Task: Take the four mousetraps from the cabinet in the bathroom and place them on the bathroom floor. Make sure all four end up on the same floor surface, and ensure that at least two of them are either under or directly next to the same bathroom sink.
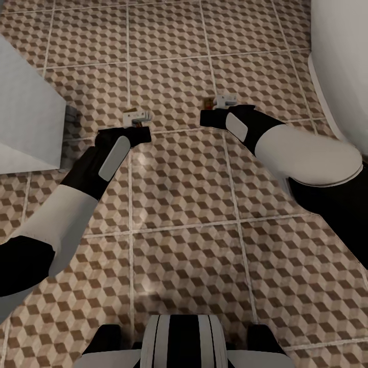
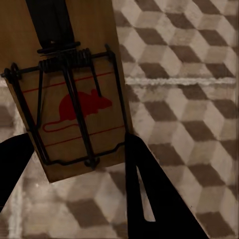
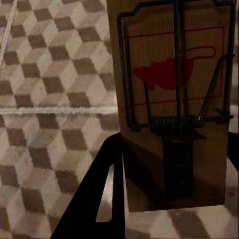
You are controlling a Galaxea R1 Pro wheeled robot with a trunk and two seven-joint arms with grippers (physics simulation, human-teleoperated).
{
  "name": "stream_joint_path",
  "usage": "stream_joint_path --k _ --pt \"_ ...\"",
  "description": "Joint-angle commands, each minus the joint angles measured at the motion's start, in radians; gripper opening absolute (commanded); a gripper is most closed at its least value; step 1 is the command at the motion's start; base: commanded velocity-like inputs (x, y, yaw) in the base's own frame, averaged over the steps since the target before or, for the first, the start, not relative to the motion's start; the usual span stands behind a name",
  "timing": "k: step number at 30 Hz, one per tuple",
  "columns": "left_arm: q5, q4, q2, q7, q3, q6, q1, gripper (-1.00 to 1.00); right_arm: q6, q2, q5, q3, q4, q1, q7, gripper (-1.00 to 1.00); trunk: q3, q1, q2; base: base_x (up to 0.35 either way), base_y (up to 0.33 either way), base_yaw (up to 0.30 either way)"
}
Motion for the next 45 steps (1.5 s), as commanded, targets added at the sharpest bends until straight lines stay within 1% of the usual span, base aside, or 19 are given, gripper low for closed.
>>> stream_joint_path --k 1,9,15,27,29,32,35,42,45 --pt "0.011 -0.001 0.001 0.010 -0.004 0.001 -0.001 -1.00 0.007 0.001 -0.008 0.008 0.003 0.000 0.004 -1.00 -0.001 0.000 0.000 0.338 -0.088 -0.020" --pt "0.010 0.000 0.001 0.012 -0.004 0.001 -0.001 -1.00 0.008 0.001 -0.009 0.008 0.002 0.000 0.002 -1.00 0.000 0.000 0.000 0.338 -0.043 0.006" --pt "0.009 0.001 0.001 0.012 -0.004 0.001 -0.001 -1.00 0.013 0.001 -0.008 0.008 0.002 0.000 0.001 -1.00 0.000 0.000 0.000 0.338 -0.003 0.159" --pt "0.009 0.001 0.000 0.013 -0.004 0.002 -0.001 -1.00 0.047 0.001 -0.009 0.009 0.002 0.000 -0.005 -1.00 0.000 0.000 0.000 0.338 -0.007 0.018" --pt "0.008 0.001 0.000 0.013 -0.004 0.002 -0.001 -1.00 0.070 0.001 -0.009 0.009 0.002 0.000 -0.016 -1.00 0.000 0.000 0.000 0.338 -0.062 0.001" --pt "0.006 0.001 -0.002 0.013 -0.004 0.001 -0.001 -1.00 0.143 0.001 -0.009 0.009 0.002 0.000 -0.034 -1.00 0.000 0.000 0.000 0.338 -0.077 0.000" --pt "0.005 0.001 -0.005 0.013 -0.004 0.002 -0.001 -1.00 0.180 0.001 -0.009 0.007 0.002 0.000 -0.040 -1.00 0.000 0.000 0.000 0.338 -0.084 0.000" --pt "0.003 0.001 -0.007 0.013 -0.006 0.001 -0.001 -1.00 0.194 0.001 -0.010 0.007 0.003 0.000 -0.039 -1.00 0.000 0.000 0.000 0.338 -0.088 0.000" --pt "0.003 0.001 -0.007 0.013 -0.006 0.001 -0.001 -1.00 0.185 0.001 -0.010 0.007 0.003 0.000 -0.041 -1.00 0.000 0.000 0.000 0.338 -0.089 0.000"
